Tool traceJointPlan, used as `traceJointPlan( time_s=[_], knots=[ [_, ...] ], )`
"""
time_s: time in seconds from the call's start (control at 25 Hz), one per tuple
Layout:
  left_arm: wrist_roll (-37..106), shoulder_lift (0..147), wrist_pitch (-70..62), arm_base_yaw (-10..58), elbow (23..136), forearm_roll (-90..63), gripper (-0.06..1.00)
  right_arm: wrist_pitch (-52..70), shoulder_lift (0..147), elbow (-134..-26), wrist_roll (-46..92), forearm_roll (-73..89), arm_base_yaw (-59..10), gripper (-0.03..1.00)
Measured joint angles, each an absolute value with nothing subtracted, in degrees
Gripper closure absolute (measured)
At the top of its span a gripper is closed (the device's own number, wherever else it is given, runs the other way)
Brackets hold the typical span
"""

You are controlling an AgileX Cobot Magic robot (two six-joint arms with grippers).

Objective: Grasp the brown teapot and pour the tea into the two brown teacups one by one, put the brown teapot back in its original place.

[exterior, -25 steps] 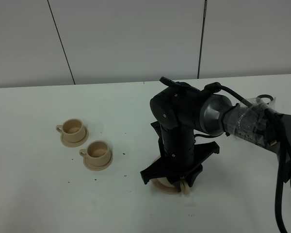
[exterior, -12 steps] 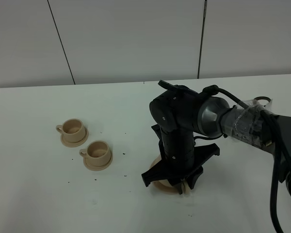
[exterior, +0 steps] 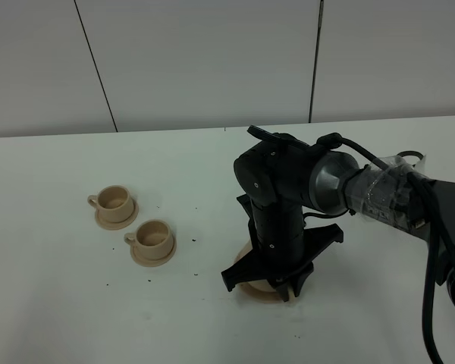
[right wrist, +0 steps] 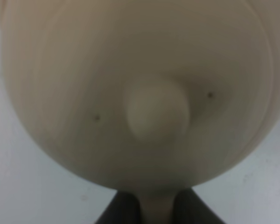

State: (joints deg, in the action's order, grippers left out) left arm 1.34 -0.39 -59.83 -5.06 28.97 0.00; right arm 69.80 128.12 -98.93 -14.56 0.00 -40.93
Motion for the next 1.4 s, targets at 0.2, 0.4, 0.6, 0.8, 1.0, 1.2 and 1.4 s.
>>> traceJointPlan(
  time_s=[0.2, 0.4, 0.6, 0.8, 1.0, 1.2, 1.4],
  knots=[
    [1.34, -0.39, -59.83, -5.06, 28.97, 0.00, 0.65, 69.77, 128.12, -98.93, -13.78, 0.00, -40.93, 0.88],
    [1.45, -0.39, -59.83, -5.06, 28.97, 0.00, 0.65, 69.77, 128.12, -98.93, -13.50, 0.00, -40.93, 0.88],
    [1.38, -0.39, -59.83, -5.06, 28.97, 0.00, 0.65, 69.74, 128.12, -98.93, -13.37, 0.00, -40.93, 0.88],
    [1.38, -0.39, -59.83, -5.06, 28.97, 0.00, 0.65, 69.44, 127.37, -98.93, -13.31, 0.00, -40.93, 0.88],
    [1.38, -0.39, -59.83, -5.06, 28.97, 0.00, 0.65, 69.13, 126.91, -98.93, -13.30, -0.53, -40.93, 0.88],
    [1.38, -0.39, -59.83, -5.06, 28.97, 0.00, 0.65, 69.13, 126.91, -98.93, -13.18, -0.53, -40.93, 0.88],
    [1.38, -0.39, -59.83, -5.06, 28.97, 0.00, 0.65, 69.02, 126.39, -98.93, -13.17, -0.59, -40.93, 0.88]
  ],
)
